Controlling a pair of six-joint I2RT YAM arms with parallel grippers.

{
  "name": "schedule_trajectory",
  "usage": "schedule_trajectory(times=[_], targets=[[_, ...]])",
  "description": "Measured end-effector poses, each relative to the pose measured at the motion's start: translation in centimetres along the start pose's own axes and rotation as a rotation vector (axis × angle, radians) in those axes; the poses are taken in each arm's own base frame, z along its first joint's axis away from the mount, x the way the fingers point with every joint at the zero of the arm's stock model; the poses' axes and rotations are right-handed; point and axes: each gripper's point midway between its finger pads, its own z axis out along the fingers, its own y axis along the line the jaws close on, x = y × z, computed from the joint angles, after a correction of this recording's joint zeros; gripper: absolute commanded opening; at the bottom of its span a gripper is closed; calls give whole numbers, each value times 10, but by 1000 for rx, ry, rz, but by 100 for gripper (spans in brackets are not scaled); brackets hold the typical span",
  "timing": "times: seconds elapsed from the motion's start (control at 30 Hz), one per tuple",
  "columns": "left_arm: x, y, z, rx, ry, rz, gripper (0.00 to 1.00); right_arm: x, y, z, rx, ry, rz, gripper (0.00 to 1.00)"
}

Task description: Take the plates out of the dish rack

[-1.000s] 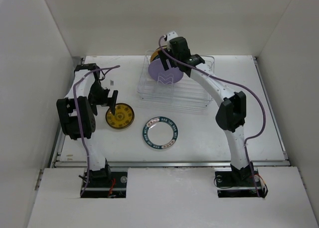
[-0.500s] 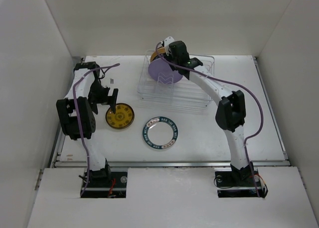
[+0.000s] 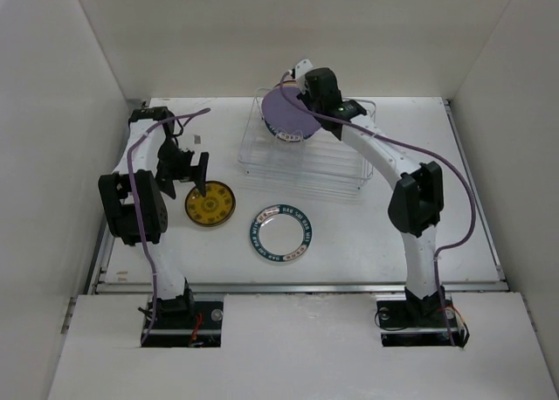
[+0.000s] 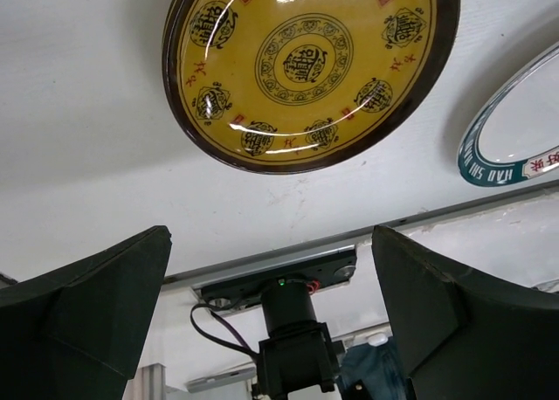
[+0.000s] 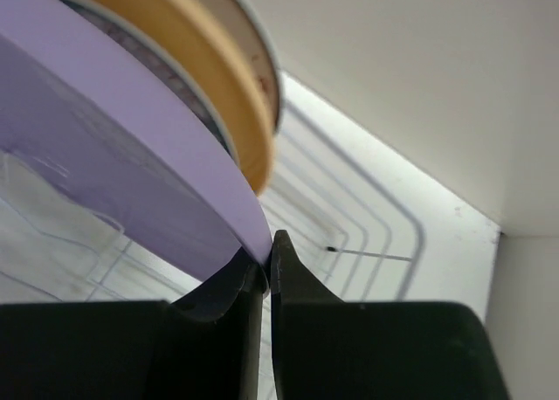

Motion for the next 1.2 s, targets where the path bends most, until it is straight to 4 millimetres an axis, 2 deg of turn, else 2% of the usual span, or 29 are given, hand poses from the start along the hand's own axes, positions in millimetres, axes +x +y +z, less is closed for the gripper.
schedule_trajectory(times=[0.1,0.17,0.23,0.37,0.47,0.57,0.67,0.7,0.8,0.87,0.93,1.0,1.03,1.13,1.17,1.2], targets=[[-1,-3,-1,14,-6,2,100,-24,-28,-25,62,-66,35,0],[-4,-6,-4,25,-19,9,100,-48,-51,-57,94,-137,79,0],[-11,-11,-12,34,-43,20,100,-64,-66,-79,120,-190,123,0],[-50,-30,-37,38,-160,96,100,-87,-98,-131,179,-275,258,0],[-88,-55,-49,41,-264,172,100,-78,-106,-161,175,-272,384,0],[-118,-80,-48,49,-336,205,100,-38,-98,-180,121,-203,508,0],[-138,-99,-30,59,-357,202,100,32,-78,-191,41,-60,633,0],[-146,-103,-24,63,-366,193,100,63,-69,-195,18,12,683,0],[-161,-108,-2,54,-357,175,98,133,-46,-212,-25,192,812,0],[-172,-109,10,43,-360,167,93,170,-25,-228,-61,301,887,0],[-179,-110,21,41,-357,151,82,198,3,-249,-129,375,970,0],[-180,-113,29,50,-345,137,67,212,20,-262,-175,414,1014,0],[-180,-114,32,59,-337,127,47,220,29,-268,-202,439,1040,0],[-181,-120,38,98,-321,99,15,240,55,-282,-272,516,1103,0],[-181,-122,40,111,-315,87,0,246,62,-286,-289,542,1118,0],[-180,-127,41,139,-308,81,0,251,69,-289,-306,565,1131,0]])
